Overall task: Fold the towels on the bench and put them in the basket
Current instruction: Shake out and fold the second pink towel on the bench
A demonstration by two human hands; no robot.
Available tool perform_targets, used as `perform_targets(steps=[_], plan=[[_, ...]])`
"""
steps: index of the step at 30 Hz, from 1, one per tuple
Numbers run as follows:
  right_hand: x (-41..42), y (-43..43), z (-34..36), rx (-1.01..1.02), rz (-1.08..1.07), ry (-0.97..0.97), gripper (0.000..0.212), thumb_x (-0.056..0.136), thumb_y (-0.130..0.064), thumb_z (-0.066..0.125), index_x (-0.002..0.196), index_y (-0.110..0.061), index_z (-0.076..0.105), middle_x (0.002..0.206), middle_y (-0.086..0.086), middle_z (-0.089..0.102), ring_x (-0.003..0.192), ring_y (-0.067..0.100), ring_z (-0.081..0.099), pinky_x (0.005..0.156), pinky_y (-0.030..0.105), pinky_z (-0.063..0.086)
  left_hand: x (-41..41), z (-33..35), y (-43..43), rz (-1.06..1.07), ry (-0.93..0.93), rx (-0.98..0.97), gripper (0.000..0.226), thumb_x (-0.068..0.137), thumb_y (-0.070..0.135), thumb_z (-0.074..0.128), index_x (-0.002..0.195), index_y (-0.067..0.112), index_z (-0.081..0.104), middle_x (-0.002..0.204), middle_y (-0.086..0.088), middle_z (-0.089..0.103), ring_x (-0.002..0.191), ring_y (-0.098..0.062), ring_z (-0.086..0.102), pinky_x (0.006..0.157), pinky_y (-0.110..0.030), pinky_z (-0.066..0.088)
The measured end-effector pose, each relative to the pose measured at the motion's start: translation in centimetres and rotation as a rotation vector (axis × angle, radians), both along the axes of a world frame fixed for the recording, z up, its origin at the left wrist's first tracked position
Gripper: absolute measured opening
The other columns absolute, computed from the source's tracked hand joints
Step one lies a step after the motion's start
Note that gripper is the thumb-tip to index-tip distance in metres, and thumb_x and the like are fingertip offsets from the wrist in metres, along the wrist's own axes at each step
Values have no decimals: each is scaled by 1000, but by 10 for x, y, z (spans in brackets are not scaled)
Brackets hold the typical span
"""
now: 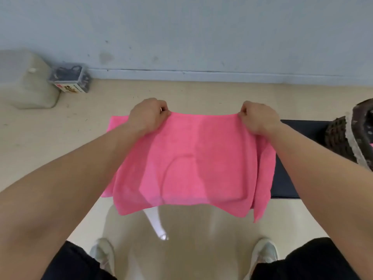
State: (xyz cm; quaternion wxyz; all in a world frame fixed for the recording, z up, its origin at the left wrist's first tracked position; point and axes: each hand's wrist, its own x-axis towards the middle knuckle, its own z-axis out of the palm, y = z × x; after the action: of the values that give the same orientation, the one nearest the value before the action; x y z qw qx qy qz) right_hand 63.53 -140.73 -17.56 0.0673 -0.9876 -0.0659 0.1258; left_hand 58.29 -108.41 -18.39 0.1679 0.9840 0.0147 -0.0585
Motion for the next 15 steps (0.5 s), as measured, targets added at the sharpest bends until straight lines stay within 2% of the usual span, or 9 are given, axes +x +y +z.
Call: perform_targets(steps=[3, 6, 10, 15], plan=[[-1, -2, -14, -53, -23, -84, 30, 98, -31, 42, 116, -15, 60, 118, 14, 62, 108, 36, 57, 93, 45, 47, 4, -13, -3, 7, -53, 31, 25, 96, 39, 57, 106, 21, 71, 106, -10, 64, 103, -33, 59, 85, -40, 48], [-25, 1, -10, -132, -6, -248, 37, 95, -26, 42, 127, -16, 57, 127, 13, 55, 119, 35, 48, 98, 46, 36, -17, -4, -8, 69, -167, 94, 34, 95, 43, 54, 122, 24, 64, 123, -8, 60, 119, -33, 51, 99, -46, 42], [-89, 15, 7, -127, 74, -367, 46, 89, -23, 47, 133, -13, 56, 132, 12, 54, 120, 35, 49, 99, 46, 37, -81, 7, -16, 69, -250, 41, 35, 94, 33, 57, 125, 18, 63, 126, -13, 58, 117, -38, 52, 98, -46, 45], [-161, 49, 13, -35, 166, -256, 51, 90, -28, 48, 139, -17, 50, 140, 8, 52, 124, 34, 48, 101, 45, 37, -159, 2, -15, 86, -194, 31, 39, 97, 32, 51, 132, 16, 58, 134, -10, 56, 120, -34, 53, 97, -46, 47]])
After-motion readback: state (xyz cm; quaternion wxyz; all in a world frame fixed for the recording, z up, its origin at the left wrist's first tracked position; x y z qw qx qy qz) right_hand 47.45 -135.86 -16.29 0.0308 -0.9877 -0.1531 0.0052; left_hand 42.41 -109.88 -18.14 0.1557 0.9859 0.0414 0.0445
